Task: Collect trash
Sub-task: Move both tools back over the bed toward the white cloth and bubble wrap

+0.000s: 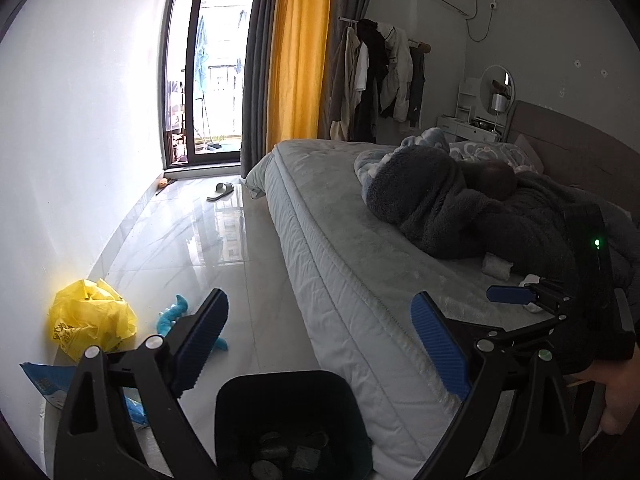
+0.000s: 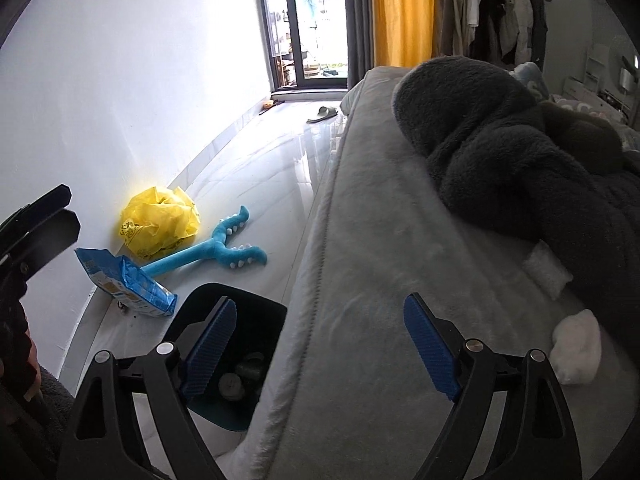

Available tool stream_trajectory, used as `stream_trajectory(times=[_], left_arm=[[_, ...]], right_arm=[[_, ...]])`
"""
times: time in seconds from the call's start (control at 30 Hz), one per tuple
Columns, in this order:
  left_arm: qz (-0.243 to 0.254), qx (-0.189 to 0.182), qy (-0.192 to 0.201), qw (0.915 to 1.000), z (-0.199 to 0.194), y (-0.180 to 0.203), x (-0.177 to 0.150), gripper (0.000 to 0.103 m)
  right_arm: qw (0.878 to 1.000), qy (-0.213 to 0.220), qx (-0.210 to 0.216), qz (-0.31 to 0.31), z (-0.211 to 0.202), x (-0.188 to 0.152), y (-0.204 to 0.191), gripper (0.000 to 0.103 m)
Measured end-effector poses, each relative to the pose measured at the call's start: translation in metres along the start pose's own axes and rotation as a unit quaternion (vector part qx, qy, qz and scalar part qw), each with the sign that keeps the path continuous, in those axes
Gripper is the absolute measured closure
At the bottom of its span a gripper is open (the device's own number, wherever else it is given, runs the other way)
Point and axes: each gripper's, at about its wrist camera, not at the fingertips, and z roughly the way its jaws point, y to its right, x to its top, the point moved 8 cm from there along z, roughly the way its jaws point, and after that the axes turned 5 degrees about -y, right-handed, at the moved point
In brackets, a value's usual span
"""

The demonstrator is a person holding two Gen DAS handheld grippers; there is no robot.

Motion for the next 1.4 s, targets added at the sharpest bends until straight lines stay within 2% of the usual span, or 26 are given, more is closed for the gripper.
stream_trajectory(times=[0.13,0.23,0.4,0.5,0.7,1.07,1.23,1.4], left_arm=[[0.02,-0.018,0.006,0.9996,0.015,0.024,0.008,0.008],[0.03,-0.045,-0.001,0.9986,0.032,0.048,0.009,0.008],[0.066,-0.065,-0.005,0.9957,0.054,0.085,0.005,0.008],[0.064,-0.081,-0.004,0.9947,0.062,0.102,0.01,0.008],[0.075,-0.103,-0.001,0.9919,0.084,0.129,0.021,0.008],[0.084,-0.164,-0.038,0.9821,0.125,0.179,0.038,0.008],[0.084,-0.178,-0.047,0.9794,0.14,0.198,0.04,0.007],[0.088,-0.201,-0.062,0.9736,0.157,0.213,0.043,0.007]], right_arm=[[0.999,0.005,-0.038,-0.004,-0.008,-0.009,0.033,0.016],[0.999,0.008,-0.053,0.004,-0.013,-0.016,0.062,0.016],[0.997,0.004,-0.073,0.02,-0.011,-0.025,0.099,0.016],[0.997,0.015,-0.066,0.036,-0.016,-0.024,0.115,0.016],[0.995,0.023,-0.087,0.035,-0.022,-0.033,0.134,0.015],[0.992,0.039,-0.094,0.076,-0.032,-0.047,0.179,0.013],[0.99,0.032,-0.099,0.091,-0.029,-0.055,0.197,0.012],[0.989,0.024,-0.082,0.121,-0.02,-0.06,0.211,0.012]])
